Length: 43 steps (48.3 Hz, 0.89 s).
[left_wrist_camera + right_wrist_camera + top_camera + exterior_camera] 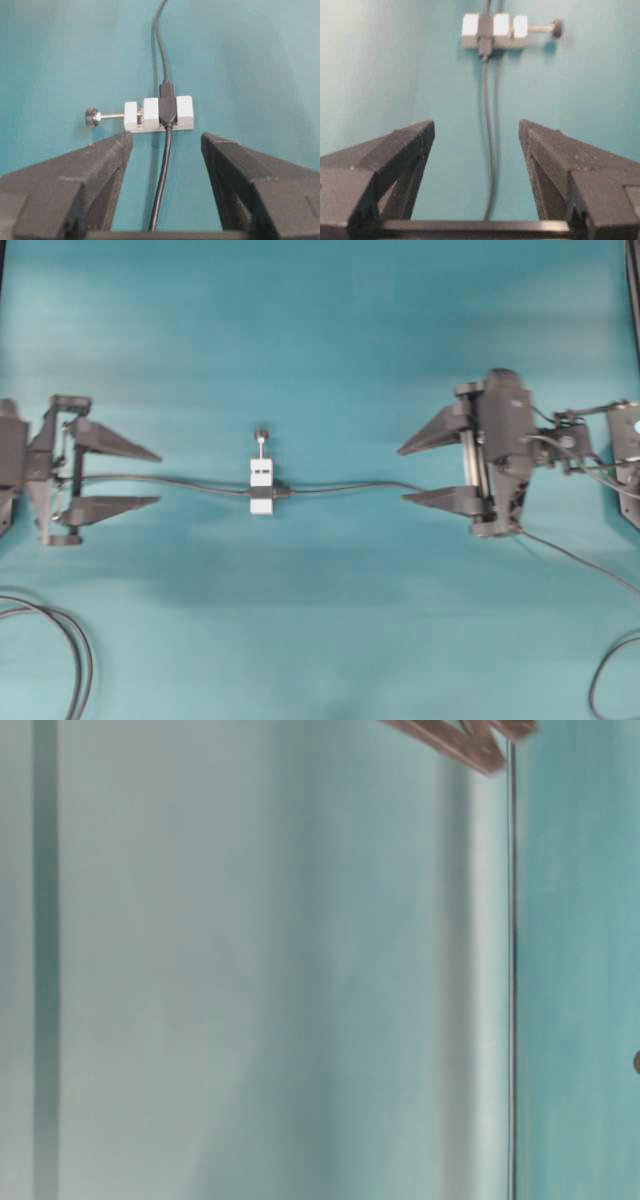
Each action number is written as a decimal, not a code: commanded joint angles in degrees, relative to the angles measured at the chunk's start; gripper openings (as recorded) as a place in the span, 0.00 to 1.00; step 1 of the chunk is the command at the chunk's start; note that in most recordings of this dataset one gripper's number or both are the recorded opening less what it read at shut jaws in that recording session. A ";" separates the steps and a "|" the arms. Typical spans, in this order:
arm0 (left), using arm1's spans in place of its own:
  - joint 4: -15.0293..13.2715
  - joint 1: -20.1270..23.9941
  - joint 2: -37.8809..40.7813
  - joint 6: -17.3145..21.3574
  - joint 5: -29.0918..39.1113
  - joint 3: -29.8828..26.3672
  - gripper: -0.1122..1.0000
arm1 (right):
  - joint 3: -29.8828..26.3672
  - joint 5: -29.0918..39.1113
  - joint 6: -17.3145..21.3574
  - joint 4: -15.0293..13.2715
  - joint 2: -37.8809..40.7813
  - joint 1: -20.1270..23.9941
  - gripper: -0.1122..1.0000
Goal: Insert the USB cable into the female connector supported by the left arm.
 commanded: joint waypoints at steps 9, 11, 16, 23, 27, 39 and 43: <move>-0.18 0.44 -21.71 0.26 9.40 2.72 0.71 | 8.17 -1.49 -0.09 0.18 -11.78 -3.16 0.74; -0.18 0.62 -24.79 0.18 12.30 3.34 0.71 | 9.67 -0.09 0.26 0.18 -13.45 -3.16 0.74; -0.18 0.79 -29.97 -0.18 21.88 3.43 0.71 | 12.48 3.60 0.88 0.09 -18.02 -3.08 0.74; -0.18 0.70 -32.78 -1.41 30.32 0.62 0.72 | 13.54 7.12 0.18 -0.09 -24.43 -2.99 0.74; -0.18 0.44 -33.13 -2.90 29.79 -0.26 0.72 | 14.15 8.96 0.00 -0.09 -29.53 -2.99 0.74; -0.09 0.44 -33.05 -3.69 29.36 1.23 0.72 | 14.77 12.92 0.79 -0.09 -43.59 -2.99 0.74; -0.09 0.44 -32.96 -3.25 29.44 1.76 0.72 | 14.94 13.01 1.41 -0.09 -46.32 -2.99 0.74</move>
